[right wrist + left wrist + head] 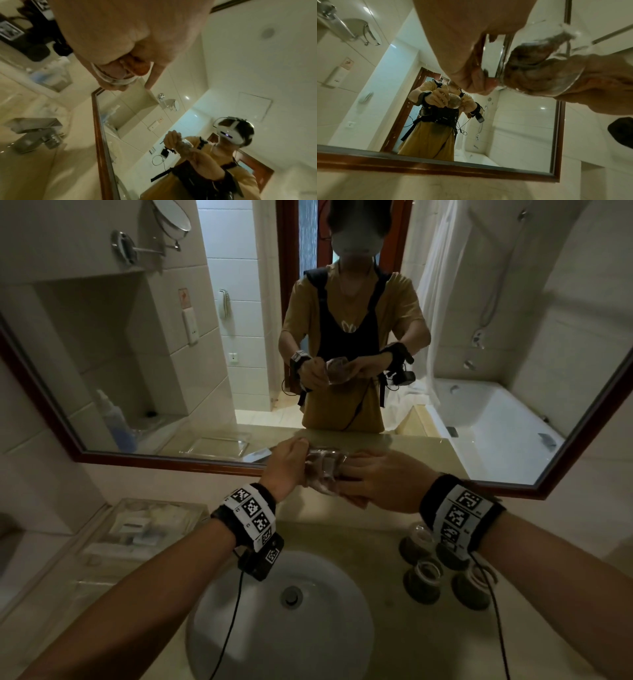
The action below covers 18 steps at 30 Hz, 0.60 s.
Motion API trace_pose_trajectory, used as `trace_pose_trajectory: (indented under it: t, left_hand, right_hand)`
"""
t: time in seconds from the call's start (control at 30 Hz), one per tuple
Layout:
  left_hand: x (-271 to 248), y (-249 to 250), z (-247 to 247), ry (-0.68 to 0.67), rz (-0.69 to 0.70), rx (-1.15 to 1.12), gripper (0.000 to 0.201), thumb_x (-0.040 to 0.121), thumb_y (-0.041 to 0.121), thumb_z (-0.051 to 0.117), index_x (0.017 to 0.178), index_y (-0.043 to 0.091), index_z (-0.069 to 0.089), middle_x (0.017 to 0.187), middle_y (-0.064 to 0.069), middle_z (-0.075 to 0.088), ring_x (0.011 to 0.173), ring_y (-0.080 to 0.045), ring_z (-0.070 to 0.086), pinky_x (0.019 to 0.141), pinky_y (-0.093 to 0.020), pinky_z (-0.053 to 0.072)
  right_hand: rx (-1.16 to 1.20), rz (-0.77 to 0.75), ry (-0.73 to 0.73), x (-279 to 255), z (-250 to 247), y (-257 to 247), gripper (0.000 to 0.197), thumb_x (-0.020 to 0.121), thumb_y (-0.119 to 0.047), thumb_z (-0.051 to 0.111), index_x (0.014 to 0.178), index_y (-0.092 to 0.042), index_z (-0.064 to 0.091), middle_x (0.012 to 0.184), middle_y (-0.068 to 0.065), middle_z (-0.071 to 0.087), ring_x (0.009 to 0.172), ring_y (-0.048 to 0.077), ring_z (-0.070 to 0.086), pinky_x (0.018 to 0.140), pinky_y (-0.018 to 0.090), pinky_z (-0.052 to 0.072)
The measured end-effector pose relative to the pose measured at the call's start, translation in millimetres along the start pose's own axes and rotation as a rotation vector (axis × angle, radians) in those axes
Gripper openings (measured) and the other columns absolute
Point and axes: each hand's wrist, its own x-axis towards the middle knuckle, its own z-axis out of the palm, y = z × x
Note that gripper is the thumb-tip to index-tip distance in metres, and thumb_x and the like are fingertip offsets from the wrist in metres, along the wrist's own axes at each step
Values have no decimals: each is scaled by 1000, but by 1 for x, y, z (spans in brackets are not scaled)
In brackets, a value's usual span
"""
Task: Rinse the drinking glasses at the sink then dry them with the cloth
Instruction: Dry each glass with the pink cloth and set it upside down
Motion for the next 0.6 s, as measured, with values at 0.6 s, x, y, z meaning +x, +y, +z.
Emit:
trace_pose_trajectory:
  t: [0.6]
  left_hand:
    - [5, -10, 21, 161, -338, -19, 35, 95, 28, 29, 78, 10, 54, 84, -17, 57, 66, -25, 53, 53, -27, 45]
  right_hand:
    - [964, 844, 876, 18, -15, -30, 24, 98, -9, 50, 118, -11, 64, 116, 4, 67, 99, 17, 65, 86, 37, 56]
